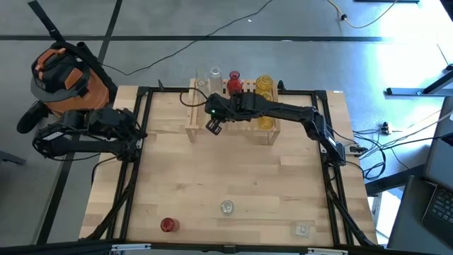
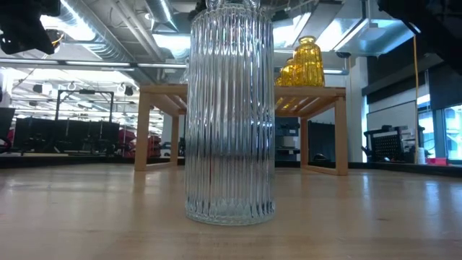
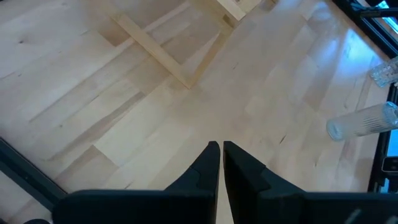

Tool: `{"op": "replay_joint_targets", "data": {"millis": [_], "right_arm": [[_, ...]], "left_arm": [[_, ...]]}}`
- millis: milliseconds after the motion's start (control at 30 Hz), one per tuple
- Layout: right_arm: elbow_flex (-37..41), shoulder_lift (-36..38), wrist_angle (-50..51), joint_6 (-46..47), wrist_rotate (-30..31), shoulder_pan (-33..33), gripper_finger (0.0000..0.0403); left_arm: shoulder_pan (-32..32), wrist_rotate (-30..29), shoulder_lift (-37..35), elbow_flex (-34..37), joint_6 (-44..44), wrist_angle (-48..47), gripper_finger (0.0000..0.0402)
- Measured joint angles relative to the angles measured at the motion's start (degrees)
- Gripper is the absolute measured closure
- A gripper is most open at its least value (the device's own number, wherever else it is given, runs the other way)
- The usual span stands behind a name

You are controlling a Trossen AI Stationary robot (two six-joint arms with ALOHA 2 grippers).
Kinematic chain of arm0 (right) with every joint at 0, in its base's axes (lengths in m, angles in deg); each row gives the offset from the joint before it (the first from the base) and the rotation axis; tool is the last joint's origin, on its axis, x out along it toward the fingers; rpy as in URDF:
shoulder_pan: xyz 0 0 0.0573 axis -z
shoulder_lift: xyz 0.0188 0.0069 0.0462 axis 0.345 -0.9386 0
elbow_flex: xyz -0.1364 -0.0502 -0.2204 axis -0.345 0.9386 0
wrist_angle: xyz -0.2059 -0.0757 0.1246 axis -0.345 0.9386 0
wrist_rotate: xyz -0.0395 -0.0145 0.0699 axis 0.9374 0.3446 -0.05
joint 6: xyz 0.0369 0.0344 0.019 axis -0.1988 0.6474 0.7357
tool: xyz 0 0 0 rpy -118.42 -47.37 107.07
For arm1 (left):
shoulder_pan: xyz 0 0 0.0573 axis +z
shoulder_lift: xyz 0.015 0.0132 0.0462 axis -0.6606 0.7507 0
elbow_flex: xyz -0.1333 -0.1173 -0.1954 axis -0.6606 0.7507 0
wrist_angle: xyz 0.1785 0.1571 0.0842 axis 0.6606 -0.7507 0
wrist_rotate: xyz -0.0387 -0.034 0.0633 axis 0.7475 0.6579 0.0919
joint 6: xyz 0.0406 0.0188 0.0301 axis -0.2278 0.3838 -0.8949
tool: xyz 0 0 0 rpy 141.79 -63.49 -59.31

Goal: Sort vases onto shelf
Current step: Put the transparent vase on the shelf aligned with the other transparent vase

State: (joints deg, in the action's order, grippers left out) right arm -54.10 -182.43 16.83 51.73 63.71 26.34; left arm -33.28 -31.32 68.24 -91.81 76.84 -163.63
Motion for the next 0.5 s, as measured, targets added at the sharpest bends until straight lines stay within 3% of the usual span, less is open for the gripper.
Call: {"op": "replay_joint_targets", "data": {"millis": [500], "right_arm": [[0.0,0.0,-3.1,0.1,4.4,1.0,0.0403]], "left_arm": [[0.0,-0.5,0.0,0.0,0.0,0.0,0.0388]]}}
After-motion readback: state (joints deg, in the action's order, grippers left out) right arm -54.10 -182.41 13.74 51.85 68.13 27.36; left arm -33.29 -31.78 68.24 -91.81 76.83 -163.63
